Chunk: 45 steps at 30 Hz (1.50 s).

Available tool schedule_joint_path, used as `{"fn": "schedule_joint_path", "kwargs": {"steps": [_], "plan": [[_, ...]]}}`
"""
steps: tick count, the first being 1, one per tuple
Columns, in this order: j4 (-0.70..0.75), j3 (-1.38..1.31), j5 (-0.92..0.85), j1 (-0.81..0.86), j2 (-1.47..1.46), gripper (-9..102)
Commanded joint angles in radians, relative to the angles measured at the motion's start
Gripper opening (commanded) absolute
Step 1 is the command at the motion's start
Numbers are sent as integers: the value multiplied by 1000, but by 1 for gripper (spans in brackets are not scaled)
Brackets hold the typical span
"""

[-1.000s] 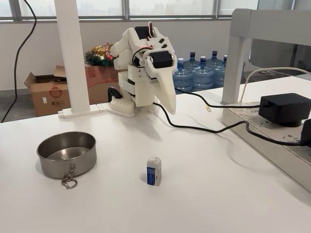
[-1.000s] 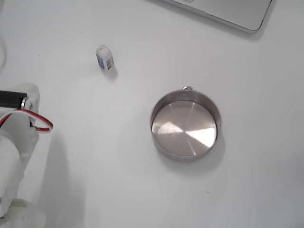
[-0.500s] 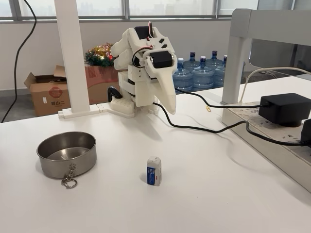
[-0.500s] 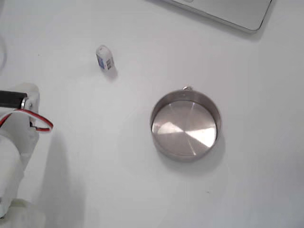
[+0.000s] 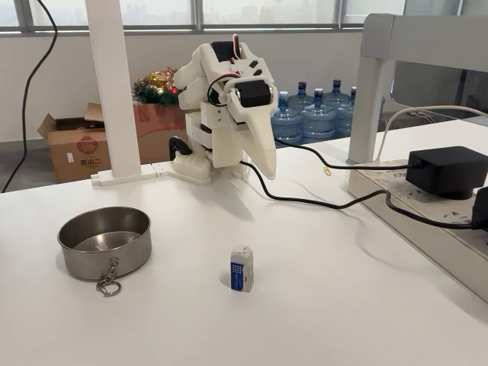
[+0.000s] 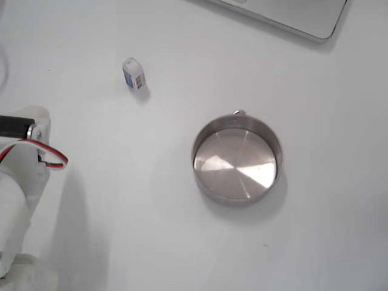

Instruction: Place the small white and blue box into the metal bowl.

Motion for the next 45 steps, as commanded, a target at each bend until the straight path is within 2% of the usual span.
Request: {"fn": "schedule_joint_path", "kwargs": {"steps": [1,40,42,45], "plan": [[5,46,3,2,15,-6],[-11,46,5,18,3,-6],[-49,49,5,31,-28,-6],[-192,52,57,67,-109,-6]]}}
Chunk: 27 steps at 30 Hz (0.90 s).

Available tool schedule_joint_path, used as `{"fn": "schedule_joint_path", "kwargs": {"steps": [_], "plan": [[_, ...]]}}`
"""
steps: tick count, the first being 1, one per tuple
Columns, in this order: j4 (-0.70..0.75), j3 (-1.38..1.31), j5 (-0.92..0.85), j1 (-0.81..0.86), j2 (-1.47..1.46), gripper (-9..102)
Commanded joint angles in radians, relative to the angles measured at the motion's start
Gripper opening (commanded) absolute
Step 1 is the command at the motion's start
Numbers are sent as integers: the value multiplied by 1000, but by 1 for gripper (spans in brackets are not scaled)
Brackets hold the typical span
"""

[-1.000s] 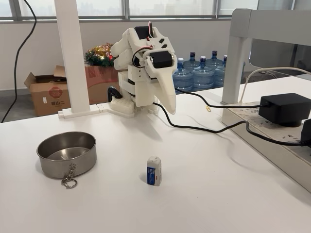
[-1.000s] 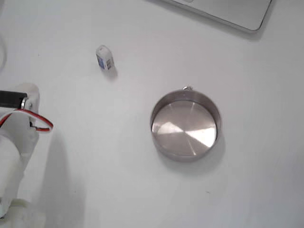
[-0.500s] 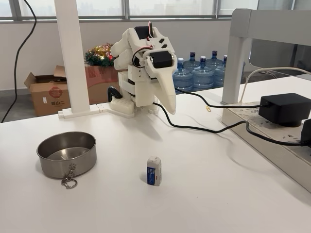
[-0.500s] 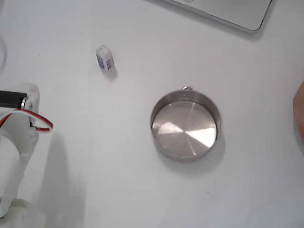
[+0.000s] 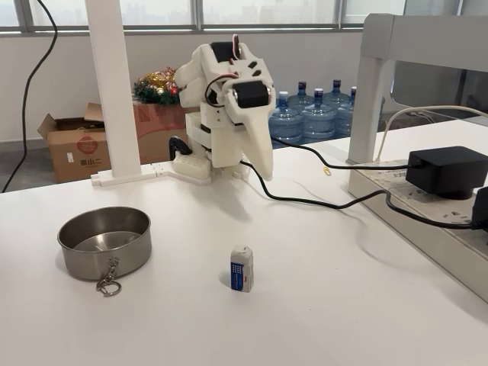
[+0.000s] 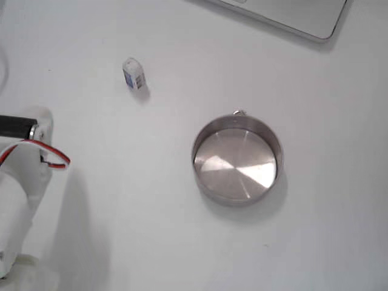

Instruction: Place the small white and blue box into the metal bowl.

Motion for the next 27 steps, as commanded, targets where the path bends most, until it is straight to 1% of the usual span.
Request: {"fn": "schedule_joint_path", "kwargs": {"steps": [1,5,8,11,13,15,18,21,24,27], "plan": [[-167,54,107,35,-98,-6],[-402,55,471,37,-310,-6],[-621,55,764,37,-502,-6],[-871,46,968,91,-703,-6],[-1032,41,1060,146,-856,-6],[-1175,40,1108,184,-1011,-6],[-1356,38,1123,196,-1203,-6],[-1517,40,1137,236,-1308,-6],[-1609,40,1137,253,-1365,-6],[-1646,40,1138,279,-1396,-6]]}}
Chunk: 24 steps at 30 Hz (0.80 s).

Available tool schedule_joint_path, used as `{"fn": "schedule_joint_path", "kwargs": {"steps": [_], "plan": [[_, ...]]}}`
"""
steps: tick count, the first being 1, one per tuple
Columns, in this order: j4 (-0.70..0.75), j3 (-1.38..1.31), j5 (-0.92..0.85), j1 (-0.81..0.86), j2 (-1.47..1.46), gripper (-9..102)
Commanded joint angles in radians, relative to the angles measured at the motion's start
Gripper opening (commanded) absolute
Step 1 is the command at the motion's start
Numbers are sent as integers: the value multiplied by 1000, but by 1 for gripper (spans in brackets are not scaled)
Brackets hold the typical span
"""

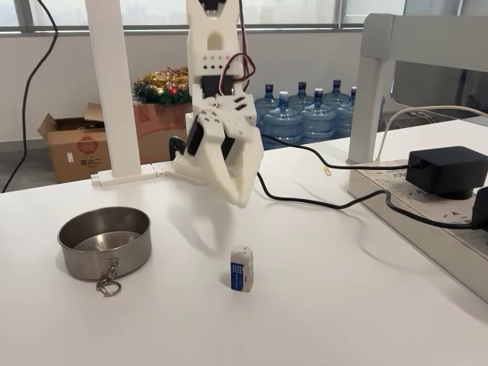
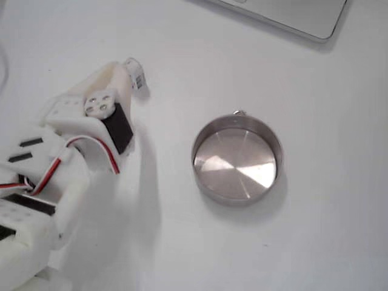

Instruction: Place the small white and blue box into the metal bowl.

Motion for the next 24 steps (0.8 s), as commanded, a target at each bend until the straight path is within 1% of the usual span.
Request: {"fn": "schedule_joint_path", "kwargs": {"steps": [1,7,10,12,14,17,20,24], "plan": [[-54,44,8,31,-28,-6],[-54,43,12,72,-26,-6],[-44,43,95,69,-26,-5],[-43,43,167,60,-26,1],[-40,41,216,54,-31,10],[-49,25,242,28,-72,22],[-40,-38,244,0,-137,26],[-54,-126,245,-38,-261,27]]}}
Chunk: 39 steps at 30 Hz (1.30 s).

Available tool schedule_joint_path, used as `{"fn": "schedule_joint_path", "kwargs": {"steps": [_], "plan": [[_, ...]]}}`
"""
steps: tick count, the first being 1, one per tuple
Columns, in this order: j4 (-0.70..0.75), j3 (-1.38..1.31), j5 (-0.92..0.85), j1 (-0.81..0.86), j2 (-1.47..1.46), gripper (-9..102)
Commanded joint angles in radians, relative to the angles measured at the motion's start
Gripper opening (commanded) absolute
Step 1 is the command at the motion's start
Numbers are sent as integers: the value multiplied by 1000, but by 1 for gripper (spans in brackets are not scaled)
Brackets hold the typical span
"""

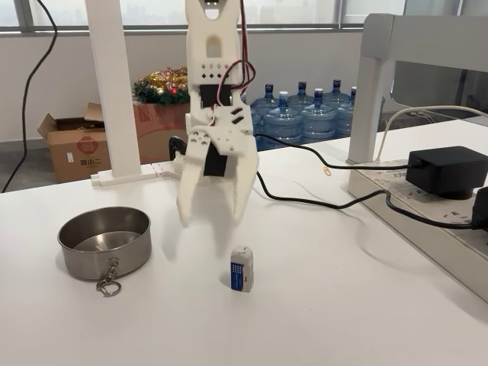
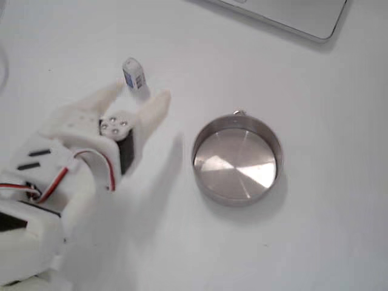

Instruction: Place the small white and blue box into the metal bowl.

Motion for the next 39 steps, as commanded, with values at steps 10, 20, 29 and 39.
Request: {"fn": "schedule_joint_path", "kwargs": {"steps": [10,20,29,39], "plan": [[-21,-210,9,-35,-210,27],[-21,-330,11,-35,-324,27],[-21,-391,95,-49,-387,27],[-21,-446,104,-49,-448,26]]}}
